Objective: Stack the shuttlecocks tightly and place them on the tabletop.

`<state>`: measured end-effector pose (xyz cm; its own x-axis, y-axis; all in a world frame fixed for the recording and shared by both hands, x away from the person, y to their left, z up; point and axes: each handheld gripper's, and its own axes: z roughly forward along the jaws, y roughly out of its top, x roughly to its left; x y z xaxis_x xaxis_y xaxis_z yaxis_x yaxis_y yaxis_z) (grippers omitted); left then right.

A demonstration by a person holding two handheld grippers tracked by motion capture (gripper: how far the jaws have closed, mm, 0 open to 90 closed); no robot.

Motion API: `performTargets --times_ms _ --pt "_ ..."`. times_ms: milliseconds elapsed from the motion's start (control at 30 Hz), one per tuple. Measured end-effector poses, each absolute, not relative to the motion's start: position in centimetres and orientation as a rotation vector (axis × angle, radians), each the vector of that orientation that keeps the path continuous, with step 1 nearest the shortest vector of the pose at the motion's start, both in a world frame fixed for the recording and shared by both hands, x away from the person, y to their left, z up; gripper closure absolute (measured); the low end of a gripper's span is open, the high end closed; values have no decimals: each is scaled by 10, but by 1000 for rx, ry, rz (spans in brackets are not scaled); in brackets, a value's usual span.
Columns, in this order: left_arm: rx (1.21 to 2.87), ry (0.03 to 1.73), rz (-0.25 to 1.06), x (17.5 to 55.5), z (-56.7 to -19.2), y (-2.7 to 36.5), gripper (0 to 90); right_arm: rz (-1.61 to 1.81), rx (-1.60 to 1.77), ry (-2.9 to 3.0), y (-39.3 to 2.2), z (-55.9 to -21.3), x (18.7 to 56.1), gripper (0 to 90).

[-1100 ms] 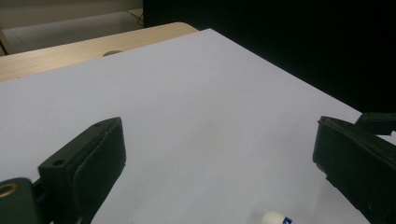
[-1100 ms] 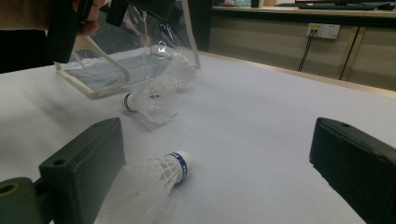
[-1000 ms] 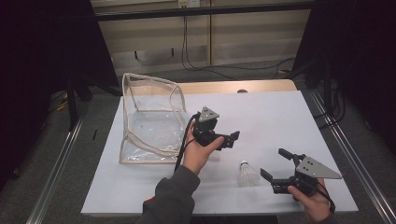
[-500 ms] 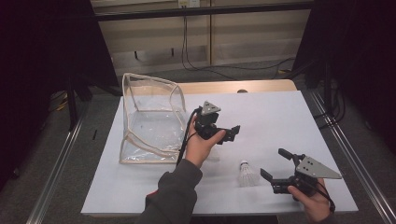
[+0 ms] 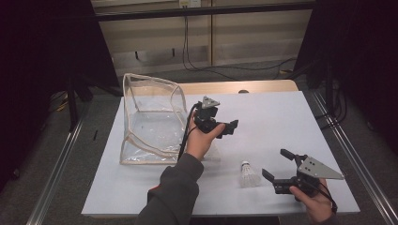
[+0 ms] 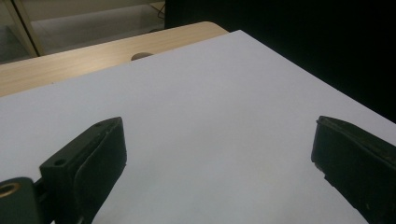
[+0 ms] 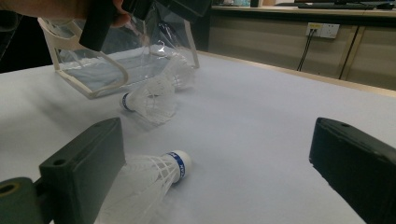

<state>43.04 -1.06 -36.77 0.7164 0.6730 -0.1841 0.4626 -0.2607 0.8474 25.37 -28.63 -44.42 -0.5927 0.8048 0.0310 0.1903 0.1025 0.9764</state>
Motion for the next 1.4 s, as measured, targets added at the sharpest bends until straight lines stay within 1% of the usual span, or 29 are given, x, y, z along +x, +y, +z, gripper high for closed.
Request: performTargets --times_ms 600,767,933,1033,1233,1400 --pt "1918 957 271 445 -374 -11 37 1520 973 1857 -288 -444 254 27" --pt "1925 967 290 449 -375 -11 36 1521 969 1856 -288 -444 254 27" --pt "1922 1038 303 457 -380 -10 39 1523 966 1856 -288 -444 254 27" --pt "1925 1060 308 460 -382 -10 42 1524 965 1857 -288 -444 254 27" --pt "1945 1127 358 465 -388 -9 62 1522 969 1858 -288 -444 254 27" --pt "1935 1161 364 466 -389 -7 73 1525 970 1857 -289 -444 254 28"
